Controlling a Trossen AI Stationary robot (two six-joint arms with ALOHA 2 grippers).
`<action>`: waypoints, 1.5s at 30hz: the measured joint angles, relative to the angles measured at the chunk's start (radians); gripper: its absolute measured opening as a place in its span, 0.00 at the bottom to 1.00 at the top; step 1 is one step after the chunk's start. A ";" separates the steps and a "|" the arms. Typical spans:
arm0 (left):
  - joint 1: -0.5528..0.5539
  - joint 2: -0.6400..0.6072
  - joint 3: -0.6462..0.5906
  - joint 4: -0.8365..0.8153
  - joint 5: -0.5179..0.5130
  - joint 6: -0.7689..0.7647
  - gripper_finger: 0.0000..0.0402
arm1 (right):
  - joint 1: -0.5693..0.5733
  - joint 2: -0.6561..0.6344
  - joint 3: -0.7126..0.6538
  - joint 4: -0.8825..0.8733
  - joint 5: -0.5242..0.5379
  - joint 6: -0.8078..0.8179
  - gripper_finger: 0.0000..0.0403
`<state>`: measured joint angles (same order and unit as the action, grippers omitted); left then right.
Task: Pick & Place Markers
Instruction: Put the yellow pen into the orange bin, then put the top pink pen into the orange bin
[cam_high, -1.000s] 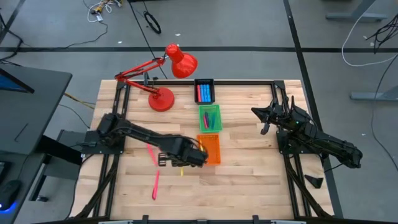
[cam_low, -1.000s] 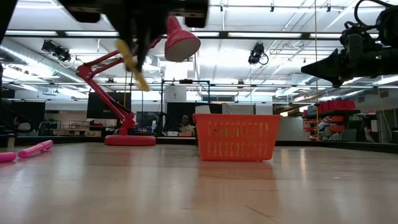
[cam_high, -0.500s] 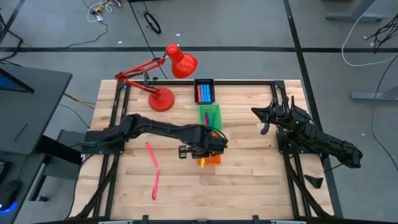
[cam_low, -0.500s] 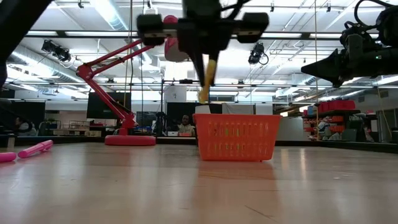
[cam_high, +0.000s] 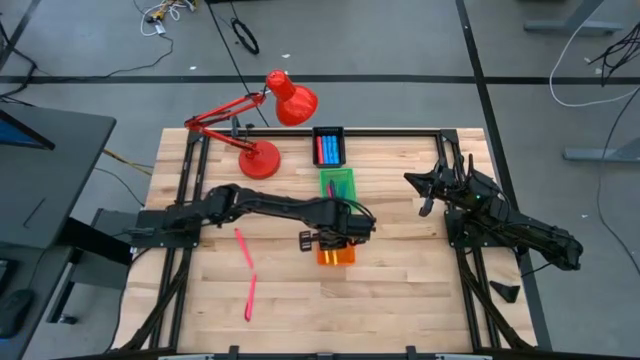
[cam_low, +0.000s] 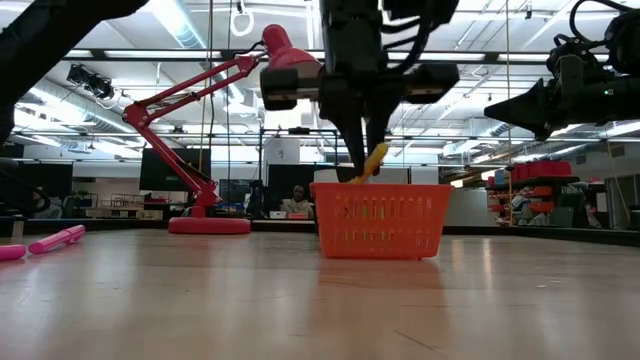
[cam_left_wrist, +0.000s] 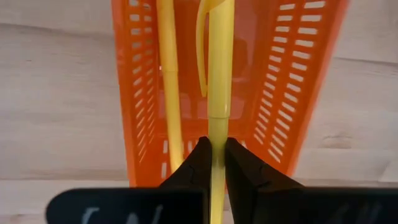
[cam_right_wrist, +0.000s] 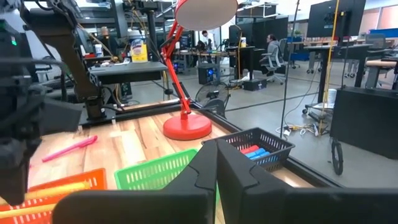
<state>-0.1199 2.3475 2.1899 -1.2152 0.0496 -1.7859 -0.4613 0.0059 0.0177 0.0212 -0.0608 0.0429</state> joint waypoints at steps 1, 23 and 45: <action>0.002 0.007 0.000 0.001 0.003 0.001 0.06 | 0.000 0.000 0.000 0.000 0.000 0.000 0.03; 0.028 0.045 -0.004 0.007 0.028 0.141 0.47 | 0.000 0.000 0.000 0.000 0.000 0.000 0.03; -0.037 -0.041 -0.003 -0.039 -0.069 0.253 0.62 | 0.000 0.000 0.000 0.000 0.000 0.000 0.03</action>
<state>-0.1569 2.3069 2.1872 -1.2541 -0.0193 -1.5331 -0.4610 0.0059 0.0176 0.0213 -0.0608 0.0426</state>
